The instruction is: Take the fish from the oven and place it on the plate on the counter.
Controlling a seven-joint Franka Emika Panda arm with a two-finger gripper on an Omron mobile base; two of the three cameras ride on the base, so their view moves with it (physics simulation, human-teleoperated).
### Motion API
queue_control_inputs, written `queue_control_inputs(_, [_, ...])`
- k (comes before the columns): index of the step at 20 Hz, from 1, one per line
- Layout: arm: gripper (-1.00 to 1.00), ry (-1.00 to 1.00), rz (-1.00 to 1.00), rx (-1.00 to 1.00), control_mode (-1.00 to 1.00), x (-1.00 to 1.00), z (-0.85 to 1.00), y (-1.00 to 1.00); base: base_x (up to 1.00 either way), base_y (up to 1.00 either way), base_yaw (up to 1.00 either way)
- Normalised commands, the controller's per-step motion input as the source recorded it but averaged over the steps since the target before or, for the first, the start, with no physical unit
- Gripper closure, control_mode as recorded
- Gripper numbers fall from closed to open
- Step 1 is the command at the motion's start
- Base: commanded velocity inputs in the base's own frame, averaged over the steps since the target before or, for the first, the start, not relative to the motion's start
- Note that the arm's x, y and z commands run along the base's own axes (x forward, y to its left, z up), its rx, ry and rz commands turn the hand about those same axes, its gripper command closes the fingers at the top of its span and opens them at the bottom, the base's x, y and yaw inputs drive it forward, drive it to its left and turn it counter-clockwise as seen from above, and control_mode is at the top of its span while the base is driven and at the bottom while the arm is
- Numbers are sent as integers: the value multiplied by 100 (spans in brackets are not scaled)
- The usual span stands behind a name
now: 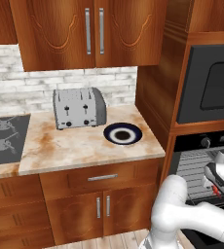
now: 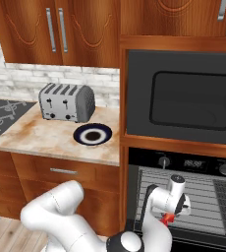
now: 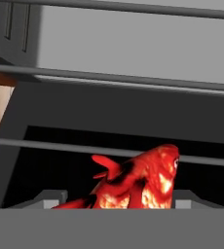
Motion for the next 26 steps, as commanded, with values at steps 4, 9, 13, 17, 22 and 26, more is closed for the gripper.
queue_control_inputs(4, [100, -2, 0, 0, -100, -12, 0, 0, 0, 0, 0])
queue_control_inputs(9, [100, -3, 0, 0, -100, -42, 54, 1, 0, 0, 0])
queue_control_inputs(13, [100, -6, 0, 0, -100, -46, 91, 6, 0, 0, 0])
queue_control_inputs(17, [100, -15, 0, 0, -100, -61, 90, 15, 0, 0, 0])
queue_control_inputs(22, [100, -25, 0, 0, -100, -53, 83, 51, 0, 0, 0])
queue_control_inputs(26, [100, -25, -1, 0, -100, -52, 98, 68, 0, 0, 0])
